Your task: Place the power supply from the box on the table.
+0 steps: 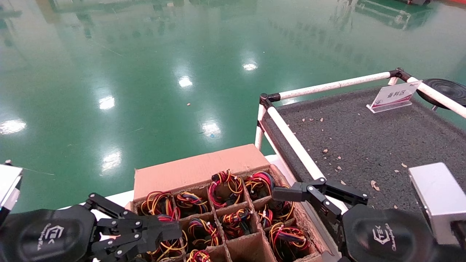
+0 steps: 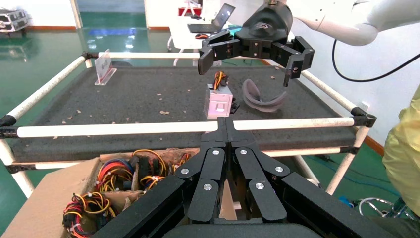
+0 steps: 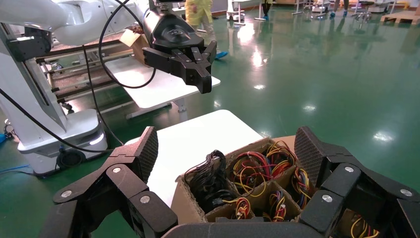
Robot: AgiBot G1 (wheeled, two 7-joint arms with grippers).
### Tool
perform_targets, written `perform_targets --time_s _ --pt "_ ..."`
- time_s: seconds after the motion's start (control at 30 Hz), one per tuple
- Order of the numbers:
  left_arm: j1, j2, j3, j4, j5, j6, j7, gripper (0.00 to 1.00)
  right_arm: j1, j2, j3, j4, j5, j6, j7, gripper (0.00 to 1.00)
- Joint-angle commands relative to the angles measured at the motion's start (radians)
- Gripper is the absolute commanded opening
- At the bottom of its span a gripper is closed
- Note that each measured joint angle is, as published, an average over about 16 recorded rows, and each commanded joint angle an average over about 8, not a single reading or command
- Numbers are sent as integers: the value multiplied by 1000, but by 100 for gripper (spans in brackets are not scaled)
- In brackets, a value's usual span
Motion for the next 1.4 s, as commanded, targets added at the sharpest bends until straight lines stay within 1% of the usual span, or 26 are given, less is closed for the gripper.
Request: perform_targets --time_s 0.03,0.2,0.23,0.27,0.47,0.5,0.53,0.83,1.0,1.2,1.4 --pt "0 0 0 0 0 0 0 0 0 0 0 0 0 0 0 100" --pt "0 0 0 0 0 0 0 0 0 0 0 0 0 0 0 100" --pt "0 0 0 0 0 0 0 3 0 0 0 0 0 0 0 100" --pt "0 0 0 0 0 0 0 10 0 0 0 0 0 0 0 100" --pt "0 0 0 0 0 0 0 85 0 0 0 0 0 0 0 100" --pt "0 0 0 0 0 0 0 95 0 0 0 0 0 0 0 100" --pt "0 0 0 0 0 0 0 100 0 0 0 0 0 0 0 100" --pt "0 0 0 0 0 0 0 100 -1 3 0 -1 -3 0 -1 100" --pt "0 0 0 0 0 0 0 100 -3 22 -3 -21 -32 0 -14 100" --pt "0 0 0 0 0 0 0 100 31 35 -30 -99 -119 -31 -55 100" --pt "0 0 0 0 0 0 0 100 131 9 -113 -200 -242 -84 -128 100"
